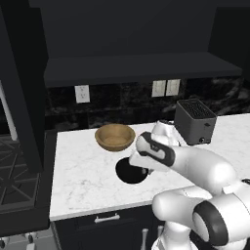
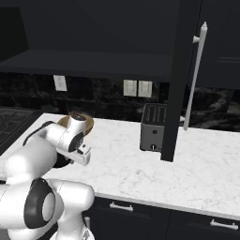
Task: Pick up the bowls on the counter and stack them on top of one another in the open cabinet. Place the smaller bowl on top of the larger bowl.
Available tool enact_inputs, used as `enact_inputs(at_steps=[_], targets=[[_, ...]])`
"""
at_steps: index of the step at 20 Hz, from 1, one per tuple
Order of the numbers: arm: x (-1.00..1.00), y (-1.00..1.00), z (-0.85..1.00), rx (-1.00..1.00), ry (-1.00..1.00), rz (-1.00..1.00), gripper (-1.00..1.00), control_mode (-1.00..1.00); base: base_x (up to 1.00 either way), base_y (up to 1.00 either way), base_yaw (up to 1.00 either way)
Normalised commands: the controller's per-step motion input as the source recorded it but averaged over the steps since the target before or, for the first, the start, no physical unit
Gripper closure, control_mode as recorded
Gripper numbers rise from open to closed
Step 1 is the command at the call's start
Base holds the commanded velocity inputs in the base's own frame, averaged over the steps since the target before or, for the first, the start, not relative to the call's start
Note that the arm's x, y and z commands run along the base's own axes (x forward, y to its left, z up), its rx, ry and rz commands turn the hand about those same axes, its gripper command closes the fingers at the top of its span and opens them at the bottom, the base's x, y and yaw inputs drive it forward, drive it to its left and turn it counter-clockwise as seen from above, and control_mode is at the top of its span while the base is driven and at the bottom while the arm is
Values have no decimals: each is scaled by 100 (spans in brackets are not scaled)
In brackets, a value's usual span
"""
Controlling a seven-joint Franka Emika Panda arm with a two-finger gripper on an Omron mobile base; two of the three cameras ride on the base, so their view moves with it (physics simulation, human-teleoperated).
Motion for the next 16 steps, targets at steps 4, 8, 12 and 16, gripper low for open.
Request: enact_inputs(at_steps=[4,8,12,16], targets=[[-9,-12,68,6,-15,-19,100,-100,0,0,0],[0,-10,88,9,-5,-20,100,-100,0,0,0],[0,-20,96,8,-1,-13,100,-100,0,0,0],[4,-23,95,9,0,-10,100,-100,0,0,0]])
